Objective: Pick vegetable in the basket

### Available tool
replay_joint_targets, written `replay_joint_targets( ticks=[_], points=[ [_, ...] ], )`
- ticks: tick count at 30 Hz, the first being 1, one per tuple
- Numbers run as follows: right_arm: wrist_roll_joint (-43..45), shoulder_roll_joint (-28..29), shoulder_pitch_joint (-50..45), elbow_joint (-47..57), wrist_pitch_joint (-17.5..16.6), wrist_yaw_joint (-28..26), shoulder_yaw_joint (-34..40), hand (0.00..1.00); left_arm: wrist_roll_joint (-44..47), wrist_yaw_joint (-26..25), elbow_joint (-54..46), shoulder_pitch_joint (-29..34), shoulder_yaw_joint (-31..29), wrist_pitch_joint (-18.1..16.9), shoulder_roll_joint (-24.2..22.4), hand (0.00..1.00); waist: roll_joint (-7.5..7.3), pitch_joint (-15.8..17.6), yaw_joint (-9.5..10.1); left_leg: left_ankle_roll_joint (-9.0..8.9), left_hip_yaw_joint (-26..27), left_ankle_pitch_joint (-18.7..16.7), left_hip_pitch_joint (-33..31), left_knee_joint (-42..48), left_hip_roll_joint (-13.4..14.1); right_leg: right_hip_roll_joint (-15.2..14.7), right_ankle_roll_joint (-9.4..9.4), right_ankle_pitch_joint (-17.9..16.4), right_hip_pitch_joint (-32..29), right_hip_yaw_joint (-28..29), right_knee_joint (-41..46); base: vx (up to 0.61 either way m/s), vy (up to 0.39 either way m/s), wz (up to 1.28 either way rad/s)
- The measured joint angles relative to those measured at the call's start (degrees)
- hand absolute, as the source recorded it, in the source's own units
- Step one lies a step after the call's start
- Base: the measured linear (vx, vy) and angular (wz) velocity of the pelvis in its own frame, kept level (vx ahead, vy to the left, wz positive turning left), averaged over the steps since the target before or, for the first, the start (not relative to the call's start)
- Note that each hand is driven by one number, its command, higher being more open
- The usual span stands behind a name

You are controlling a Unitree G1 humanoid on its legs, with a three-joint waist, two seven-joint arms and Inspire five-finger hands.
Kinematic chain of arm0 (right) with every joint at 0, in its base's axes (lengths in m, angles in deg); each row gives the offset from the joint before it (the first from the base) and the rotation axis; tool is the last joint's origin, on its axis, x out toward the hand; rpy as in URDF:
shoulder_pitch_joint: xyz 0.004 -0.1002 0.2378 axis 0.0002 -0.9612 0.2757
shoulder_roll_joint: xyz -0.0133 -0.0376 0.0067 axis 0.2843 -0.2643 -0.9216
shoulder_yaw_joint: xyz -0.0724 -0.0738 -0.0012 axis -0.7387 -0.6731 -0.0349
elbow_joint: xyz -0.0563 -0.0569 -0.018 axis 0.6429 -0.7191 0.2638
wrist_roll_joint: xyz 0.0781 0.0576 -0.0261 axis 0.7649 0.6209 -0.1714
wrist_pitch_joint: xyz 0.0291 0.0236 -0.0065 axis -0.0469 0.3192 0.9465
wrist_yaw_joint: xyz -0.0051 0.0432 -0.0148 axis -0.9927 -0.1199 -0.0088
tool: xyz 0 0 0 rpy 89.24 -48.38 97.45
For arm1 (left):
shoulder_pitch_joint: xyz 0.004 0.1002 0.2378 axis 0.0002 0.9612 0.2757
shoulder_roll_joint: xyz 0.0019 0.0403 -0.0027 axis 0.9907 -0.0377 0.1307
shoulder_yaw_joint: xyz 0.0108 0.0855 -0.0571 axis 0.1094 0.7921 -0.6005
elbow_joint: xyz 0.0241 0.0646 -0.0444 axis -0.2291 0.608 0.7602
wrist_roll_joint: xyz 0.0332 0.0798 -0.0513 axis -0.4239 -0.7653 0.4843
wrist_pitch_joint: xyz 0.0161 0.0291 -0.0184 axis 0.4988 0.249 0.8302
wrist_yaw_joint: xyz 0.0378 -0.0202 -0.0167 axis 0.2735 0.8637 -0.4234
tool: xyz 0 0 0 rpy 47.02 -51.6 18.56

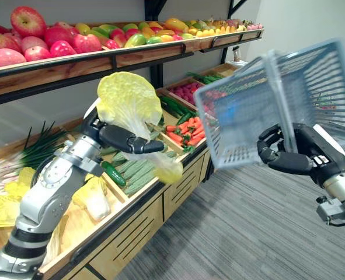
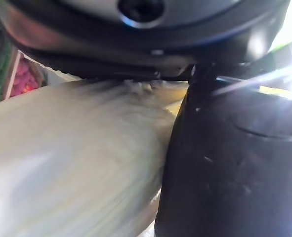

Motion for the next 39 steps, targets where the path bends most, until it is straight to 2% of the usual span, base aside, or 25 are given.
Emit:
replay_joint_targets(
  ticks=[3, 8, 15, 17, 23, 30, 39],
  points=[
    [-1.46, -3.40, 1.62, -2.95, 1.72, -1.94, -4.90, 0.00, 1.38, -1.24, 1.62, -2.87, 1.68, -2.34, 0.76, 0.00, 0.07, -0.05, 0.04, -0.21, 0.56, 0.20, 0.56, -0.64, -0.04, 0.25, 0.00, 0.01, 0.00, 0.39, 0.11, 0.02, 0.032, -0.07],
    [-1.74, -3.96, 2.08, -5.98, 5.46, -4.73, -11.00, 0.00, 2.86, -5.26, 4.70, -5.67, 1.65, -5.44, 1.54, 0.00, 0.56, -0.36, -0.40, -0.24, 1.08, 0.26, 0.75, -1.03, -0.15, 0.38, 0.02, 0.02, -0.11, 0.80, 0.25, 0.02, 0.023, -0.05],
    [-1.67, -5.02, 8.37, -5.94, 5.89, -6.02, -11.52, 0.00, 3.56, -6.07, 5.46, -5.67, 1.65, -7.14, 3.48, 0.00, 0.78, -1.23, -0.53, -0.09, 1.07, 1.40, 1.34, -2.56, -0.73, 0.22, 0.12, 0.08, -0.11, 0.76, 0.49, 0.00, 0.011, 0.00],
    [-1.63, -5.00, 11.00, -5.52, 6.45, -6.11, -12.60, 0.00, 3.56, -4.98, 4.73, -5.64, 1.64, -7.16, 3.48, 0.00, 0.84, -1.63, -0.39, -0.09, 1.06, 1.52, 1.32, -2.51, -0.72, 0.22, 0.26, 0.31, -0.11, 0.78, 0.42, 0.00, 0.000, 0.00],
    [-1.37, -4.48, 11.16, -5.16, 9.40, -6.12, -16.38, 0.00, 3.24, -1.84, 0.77, -5.42, 1.97, -7.54, 2.51, 0.00, 0.80, -2.31, -0.38, -0.13, 1.04, 1.73, 0.82, -2.52, -0.67, 0.05, 0.25, 1.26, -0.03, 0.73, -0.94, 0.00, 0.000, 0.00],
    [-1.75, -4.49, 12.27, -5.32, 9.68, -4.89, -16.48, 0.00, 2.21, 0.64, 0.66, -3.24, 8.32, -7.56, 0.59, 0.00, 0.90, -3.09, -0.68, -0.15, 0.92, 1.77, 0.81, -2.66, -0.63, -0.03, 0.28, 1.48, 0.21, 0.54, -1.44, 0.00, 0.003, 0.00],
    [-1.64, -4.49, 14.99, -5.66, 9.68, -4.87, -22.59, 0.00, -2.04, 7.23, 1.27, -1.18, 17.96, -6.72, 0.38, 0.00, 0.31, -3.81, -0.65, -0.07, 1.00, 2.02, 0.85, -2.56, -0.63, -0.29, 0.40, 2.76, 0.94, 0.53, -3.10, 0.00, 0.000, 0.00]
  ],
)
